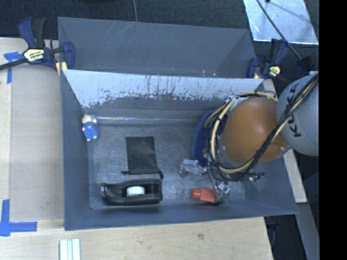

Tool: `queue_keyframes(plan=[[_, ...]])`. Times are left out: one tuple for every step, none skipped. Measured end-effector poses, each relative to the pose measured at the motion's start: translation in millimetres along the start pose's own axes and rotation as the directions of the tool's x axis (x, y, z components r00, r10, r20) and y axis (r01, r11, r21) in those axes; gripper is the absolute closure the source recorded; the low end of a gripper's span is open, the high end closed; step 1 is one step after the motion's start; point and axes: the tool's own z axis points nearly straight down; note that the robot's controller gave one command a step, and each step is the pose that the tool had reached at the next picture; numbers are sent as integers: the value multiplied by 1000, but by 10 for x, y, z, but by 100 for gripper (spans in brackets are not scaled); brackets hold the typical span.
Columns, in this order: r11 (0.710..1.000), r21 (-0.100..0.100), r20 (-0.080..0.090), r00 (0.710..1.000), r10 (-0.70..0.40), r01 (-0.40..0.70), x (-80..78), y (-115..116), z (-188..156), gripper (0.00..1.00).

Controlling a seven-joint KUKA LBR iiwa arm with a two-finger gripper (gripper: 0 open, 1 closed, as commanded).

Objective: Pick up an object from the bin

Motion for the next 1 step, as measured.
queue_keyframes(plan=[[906,4,2,906,-423,423,-272,290,11,0]])
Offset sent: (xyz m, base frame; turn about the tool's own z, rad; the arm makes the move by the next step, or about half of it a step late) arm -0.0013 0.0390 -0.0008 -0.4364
